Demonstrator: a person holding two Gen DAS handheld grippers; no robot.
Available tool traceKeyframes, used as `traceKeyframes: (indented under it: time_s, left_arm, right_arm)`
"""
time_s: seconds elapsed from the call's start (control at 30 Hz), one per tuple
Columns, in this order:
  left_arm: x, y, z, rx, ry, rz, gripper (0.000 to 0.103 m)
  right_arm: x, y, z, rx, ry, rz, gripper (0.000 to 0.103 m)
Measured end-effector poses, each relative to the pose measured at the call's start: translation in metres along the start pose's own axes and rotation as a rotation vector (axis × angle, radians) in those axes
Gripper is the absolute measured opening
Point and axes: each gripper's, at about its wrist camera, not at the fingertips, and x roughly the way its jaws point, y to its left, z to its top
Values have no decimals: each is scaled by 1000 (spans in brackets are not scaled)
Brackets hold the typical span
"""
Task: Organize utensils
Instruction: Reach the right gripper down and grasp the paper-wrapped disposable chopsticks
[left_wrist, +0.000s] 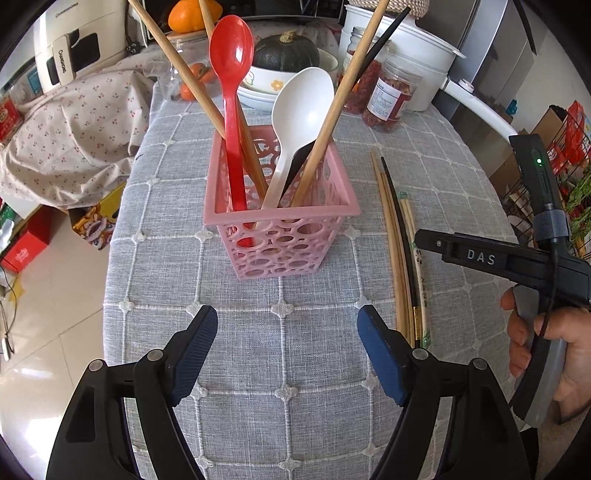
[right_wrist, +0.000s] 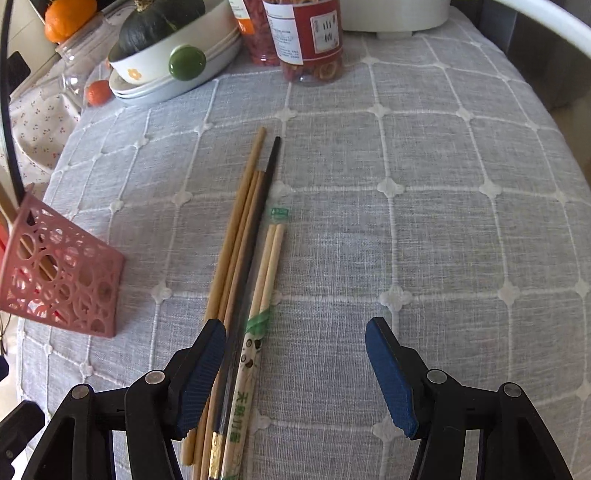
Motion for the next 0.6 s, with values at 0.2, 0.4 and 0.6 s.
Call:
traceKeyframes:
  time_s: [0.2, 0.4, 0.6]
  left_arm:
    - [2, -3, 0, 15, 7, -8, 80]
    - [3, -6, -2, 29, 12, -6, 80]
    - [-1, -14, -5, 49, 6, -17, 80]
  right_arm:
    - [9, 5, 6, -30, 10, -51, 58]
    - [11, 7, 4, -92, 25, -128, 45]
    - [7, -1, 0, -97, 50, -149, 4]
